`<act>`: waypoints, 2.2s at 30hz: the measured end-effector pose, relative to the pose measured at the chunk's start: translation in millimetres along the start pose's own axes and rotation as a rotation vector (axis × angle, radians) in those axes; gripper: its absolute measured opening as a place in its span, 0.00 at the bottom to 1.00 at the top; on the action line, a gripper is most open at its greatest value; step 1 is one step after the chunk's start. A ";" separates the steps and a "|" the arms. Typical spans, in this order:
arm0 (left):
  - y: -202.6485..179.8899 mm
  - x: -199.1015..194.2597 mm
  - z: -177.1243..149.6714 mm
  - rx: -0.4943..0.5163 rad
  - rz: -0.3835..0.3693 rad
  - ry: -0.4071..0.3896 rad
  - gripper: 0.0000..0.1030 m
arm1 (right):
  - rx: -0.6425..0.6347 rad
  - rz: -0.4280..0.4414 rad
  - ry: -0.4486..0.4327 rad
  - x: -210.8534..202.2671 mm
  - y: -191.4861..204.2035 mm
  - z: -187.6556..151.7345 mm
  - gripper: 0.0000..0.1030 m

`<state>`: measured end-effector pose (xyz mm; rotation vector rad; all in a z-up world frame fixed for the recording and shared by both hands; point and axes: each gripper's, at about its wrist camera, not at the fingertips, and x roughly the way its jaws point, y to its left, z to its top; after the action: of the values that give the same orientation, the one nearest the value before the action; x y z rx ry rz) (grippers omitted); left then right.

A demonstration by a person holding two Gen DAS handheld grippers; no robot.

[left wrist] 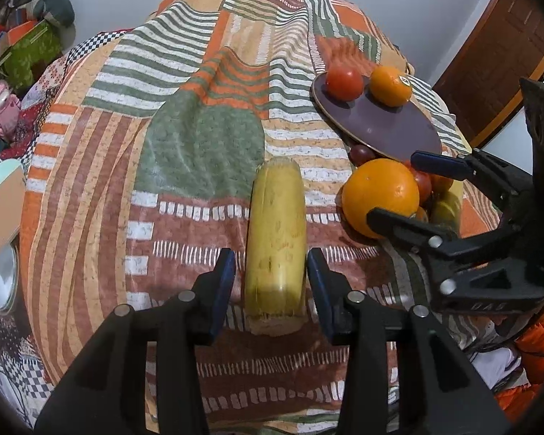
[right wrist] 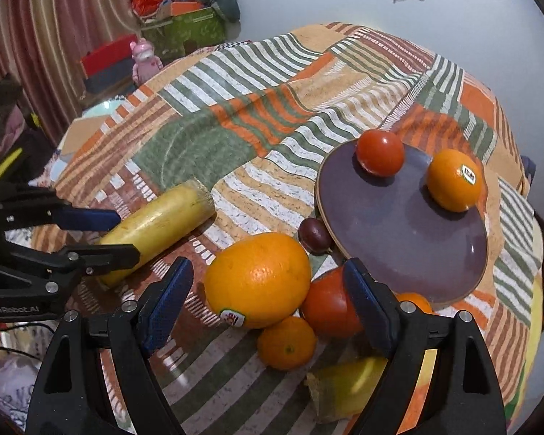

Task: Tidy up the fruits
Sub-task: 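Grasp the yellow corn-like cylinder with the left tool while the right tool moves to the large orange, then grasp and lift the large orange with the right tool while the left tool lifts the cylinder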

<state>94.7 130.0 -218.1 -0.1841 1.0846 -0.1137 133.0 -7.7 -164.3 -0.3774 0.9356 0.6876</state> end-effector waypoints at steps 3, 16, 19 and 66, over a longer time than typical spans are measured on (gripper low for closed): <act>-1.2 5.3 5.8 0.007 -0.001 0.004 0.40 | -0.046 -0.025 0.010 6.1 4.3 0.5 0.79; -4.8 29.8 18.7 0.017 0.008 0.033 0.41 | 0.005 0.046 0.000 3.4 -1.5 1.4 0.58; -3.1 31.7 20.4 -0.001 0.002 0.031 0.41 | 0.030 0.060 -0.009 -1.9 -5.7 1.1 0.58; -117.2 9.6 132.9 0.204 -0.101 -0.125 0.35 | 0.279 -0.117 -0.218 -76.4 -153.8 -9.7 0.58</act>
<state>216.7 25.9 -142.1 -0.0612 0.9332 -0.2981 201.5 -153.9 -104.8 -0.1058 0.7824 0.4721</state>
